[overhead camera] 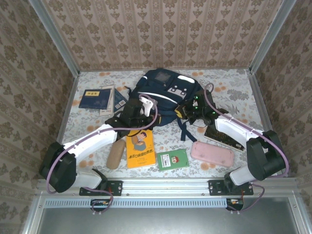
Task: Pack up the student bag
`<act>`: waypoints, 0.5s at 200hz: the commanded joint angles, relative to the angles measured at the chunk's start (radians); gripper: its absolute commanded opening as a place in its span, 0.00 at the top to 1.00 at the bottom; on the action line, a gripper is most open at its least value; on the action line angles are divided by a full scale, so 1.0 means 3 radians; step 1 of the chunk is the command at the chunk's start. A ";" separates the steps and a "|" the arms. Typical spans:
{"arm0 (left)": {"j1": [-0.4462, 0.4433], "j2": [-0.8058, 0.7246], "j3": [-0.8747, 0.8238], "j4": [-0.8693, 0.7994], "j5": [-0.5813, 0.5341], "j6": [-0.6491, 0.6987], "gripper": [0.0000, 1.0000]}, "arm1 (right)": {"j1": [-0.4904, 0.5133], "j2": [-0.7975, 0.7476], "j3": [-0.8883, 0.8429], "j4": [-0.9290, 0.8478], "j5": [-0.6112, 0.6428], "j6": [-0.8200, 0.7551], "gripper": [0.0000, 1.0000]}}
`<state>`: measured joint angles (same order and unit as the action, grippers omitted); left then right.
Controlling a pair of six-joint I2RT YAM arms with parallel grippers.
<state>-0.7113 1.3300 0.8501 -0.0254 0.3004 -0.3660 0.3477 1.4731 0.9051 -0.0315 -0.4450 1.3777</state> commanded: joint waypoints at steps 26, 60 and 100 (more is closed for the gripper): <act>0.0277 -0.0224 -0.0078 -0.0154 -0.0113 0.0011 1.00 | -0.0320 0.0112 0.0372 -0.0908 0.0063 -0.0896 1.00; 0.0389 -0.0270 -0.0092 -0.0203 -0.0057 0.0002 1.00 | -0.0396 0.0166 0.0613 -0.1327 0.0168 -0.1409 1.00; 0.0523 -0.0331 -0.0182 -0.0258 -0.0004 -0.0024 1.00 | -0.0564 0.0263 0.0879 -0.1782 0.0496 -0.1821 1.00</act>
<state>-0.6147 1.2903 0.8219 -0.0681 0.3550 -0.3664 0.2546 1.5288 1.1080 -0.4046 -0.4801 0.9878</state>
